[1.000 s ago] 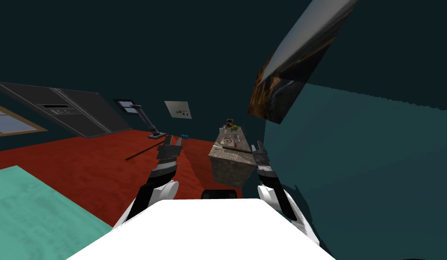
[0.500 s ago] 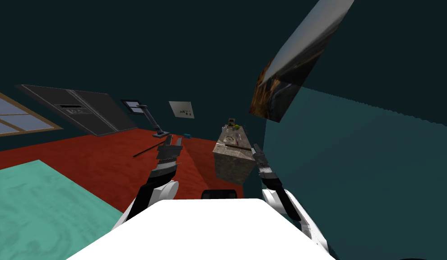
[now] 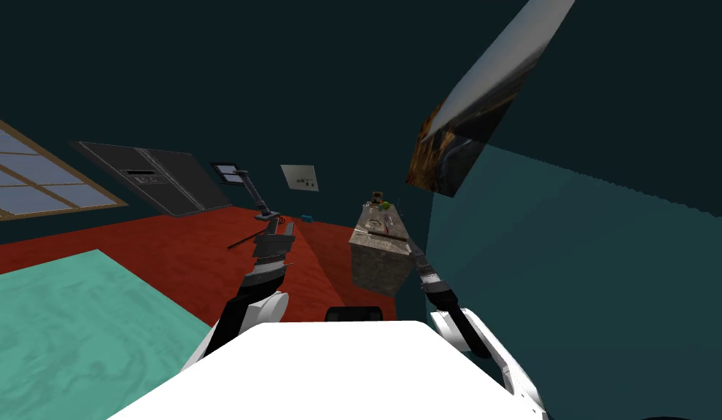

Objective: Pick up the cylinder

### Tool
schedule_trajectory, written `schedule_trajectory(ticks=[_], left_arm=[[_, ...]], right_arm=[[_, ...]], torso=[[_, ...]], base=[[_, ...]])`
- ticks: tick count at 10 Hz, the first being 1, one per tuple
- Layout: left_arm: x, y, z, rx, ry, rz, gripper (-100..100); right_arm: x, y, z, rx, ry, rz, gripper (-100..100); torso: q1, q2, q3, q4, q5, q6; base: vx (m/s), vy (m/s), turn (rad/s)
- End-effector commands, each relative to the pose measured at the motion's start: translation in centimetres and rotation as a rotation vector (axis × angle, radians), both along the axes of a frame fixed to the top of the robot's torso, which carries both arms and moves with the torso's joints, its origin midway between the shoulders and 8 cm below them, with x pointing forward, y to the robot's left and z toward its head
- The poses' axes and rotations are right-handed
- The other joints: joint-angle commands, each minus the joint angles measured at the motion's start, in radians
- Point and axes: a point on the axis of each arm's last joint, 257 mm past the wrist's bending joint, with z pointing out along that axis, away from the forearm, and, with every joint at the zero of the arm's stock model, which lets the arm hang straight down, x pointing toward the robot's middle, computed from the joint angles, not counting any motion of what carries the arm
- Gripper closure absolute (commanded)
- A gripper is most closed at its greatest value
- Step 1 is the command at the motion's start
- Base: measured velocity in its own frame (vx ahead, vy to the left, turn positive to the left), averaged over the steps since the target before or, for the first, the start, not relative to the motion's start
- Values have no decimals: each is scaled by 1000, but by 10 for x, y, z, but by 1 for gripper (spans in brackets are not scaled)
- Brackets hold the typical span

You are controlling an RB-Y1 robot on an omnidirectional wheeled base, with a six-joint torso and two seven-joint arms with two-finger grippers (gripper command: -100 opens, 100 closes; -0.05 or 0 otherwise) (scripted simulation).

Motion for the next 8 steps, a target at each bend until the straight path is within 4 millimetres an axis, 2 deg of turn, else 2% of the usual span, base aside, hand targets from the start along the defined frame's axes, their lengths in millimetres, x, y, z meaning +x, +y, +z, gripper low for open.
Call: schedule_trajectory(ticks=[1,3,4,5,6,8], left_arm=[[0,0,0,0,0,0,0],[0,0,0,0,0,0,0],[0,0,0,0,0,0,0],[0,0,0,0,0,0,0],[0,0,0,0,0,0,0],[0,0,0,0,0,0,0]], right_arm=[[2,-4,-5,-43,16,4,-100],[1,-18,-40,-187,86,2,-100],[1,-19,-40,-205,91,11,-100],[0,-28,-58,-280,127,9,-100],[0,-29,-58,-292,128,15,-100],[-3,-48,-87,-459,185,25,-100]], torso=[[0,0,0,0,0,0],[0,0,0,0,0,0],[1,0,0,0,0,0],[0,0,0,0,0,0],[1,0,0,0,0,0],[1,0,0,0,0,0]], base=[[-58,61,36],[-72,79,116],[-59,74,46],[-58,83,75],[-47,71,63],[-62,109,138]])
